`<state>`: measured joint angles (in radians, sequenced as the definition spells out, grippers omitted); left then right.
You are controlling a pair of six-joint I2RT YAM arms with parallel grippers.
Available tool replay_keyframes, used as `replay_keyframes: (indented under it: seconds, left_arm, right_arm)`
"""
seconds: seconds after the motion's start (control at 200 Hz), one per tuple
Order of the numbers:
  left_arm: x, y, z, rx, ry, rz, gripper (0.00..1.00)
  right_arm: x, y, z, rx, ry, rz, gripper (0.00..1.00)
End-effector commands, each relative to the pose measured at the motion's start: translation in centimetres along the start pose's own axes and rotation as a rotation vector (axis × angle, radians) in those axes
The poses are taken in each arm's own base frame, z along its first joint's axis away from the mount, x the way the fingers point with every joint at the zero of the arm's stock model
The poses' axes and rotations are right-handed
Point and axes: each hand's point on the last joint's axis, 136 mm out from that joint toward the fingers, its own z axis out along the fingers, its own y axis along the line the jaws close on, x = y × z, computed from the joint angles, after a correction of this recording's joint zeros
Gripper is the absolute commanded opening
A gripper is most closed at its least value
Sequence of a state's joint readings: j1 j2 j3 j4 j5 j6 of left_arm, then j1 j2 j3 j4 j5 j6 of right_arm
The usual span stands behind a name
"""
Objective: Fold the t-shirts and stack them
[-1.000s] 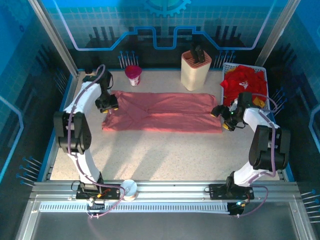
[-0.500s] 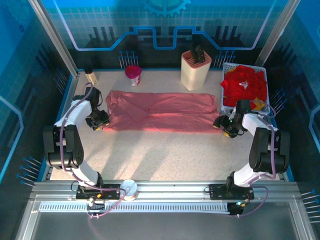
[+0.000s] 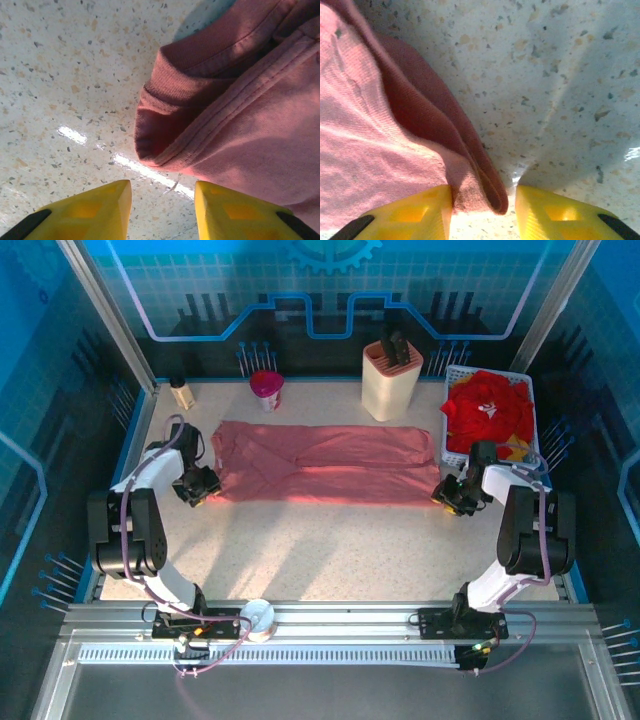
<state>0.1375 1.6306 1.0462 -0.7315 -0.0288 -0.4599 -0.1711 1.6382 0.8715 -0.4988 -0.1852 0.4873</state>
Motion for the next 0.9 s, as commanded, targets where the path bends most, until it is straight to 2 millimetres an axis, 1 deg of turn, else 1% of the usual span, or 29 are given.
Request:
replay_keyframes:
  seconds: [0.0,0.08,0.145,0.23,0.24,0.26,0.335,0.41,0.535,0.575,0.61,0.635,0.675,0.78,0.896]
  left_arm:
    - [0.0,-0.2,0.7,0.028,-0.005,-0.039,0.38]
    - [-0.1,-0.3,1.3,0.039,-0.011,-0.049,0.36]
    - [-0.2,-0.3,1.9,0.046,-0.020,-0.060,0.36]
    - [-0.4,-0.3,2.5,0.045,-0.031,-0.069,0.34]
    - [-0.4,-0.3,2.5,0.045,-0.033,-0.071,0.34]
    - [-0.5,-0.3,2.6,0.044,-0.034,-0.072,0.33]
    - [-0.9,-0.5,2.9,0.053,-0.047,-0.079,0.30]
    - [-1.2,-0.6,3.1,0.057,-0.058,-0.081,0.27]
    - [-1.7,-0.1,3.4,0.014,-0.063,-0.070,0.15]
    - [-1.7,0.1,3.3,-0.005,-0.062,-0.061,0.10]
    - [-1.8,0.4,3.2,-0.024,-0.061,-0.053,0.04]
    - [-1.8,0.7,3.1,-0.039,-0.060,-0.047,0.02]
    - [-1.8,1.1,2.8,-0.064,-0.060,-0.037,0.00]
    - [-1.8,2.3,1.9,-0.136,-0.064,-0.011,0.00]
    - [-1.3,2.5,1.2,-0.155,-0.043,-0.003,0.00]
  right_arm:
    - [0.1,1.3,1.2,-0.052,0.023,-0.025,0.28]
    - [0.1,1.3,1.2,-0.050,0.021,-0.025,0.24]
    - [0.0,1.2,1.3,-0.046,0.019,-0.025,0.16]
    - [0.1,1.1,1.3,-0.043,0.023,-0.021,0.12]
    - [-0.6,1.6,0.9,-0.052,0.005,-0.029,0.10]
    - [-0.9,1.8,0.8,-0.056,-0.002,-0.031,0.09]
    - [-1.1,1.9,0.7,-0.054,-0.007,-0.034,0.06]
    - [-1.2,1.8,0.7,-0.050,-0.007,-0.031,0.00]
    - [-1.4,1.7,0.5,-0.039,-0.007,-0.032,0.00]
    - [-1.4,1.5,0.5,-0.032,-0.009,-0.030,0.00]
    - [-1.4,1.4,0.3,-0.027,-0.012,-0.029,0.00]
    - [-1.3,1.3,0.3,-0.022,-0.011,-0.027,0.00]
    - [-1.3,1.1,0.1,-0.018,-0.014,-0.023,0.00]
    - [-1.1,0.6,-0.4,-0.002,-0.022,-0.007,0.00]
    - [-0.9,0.4,-0.9,-0.009,-0.030,-0.002,0.00]
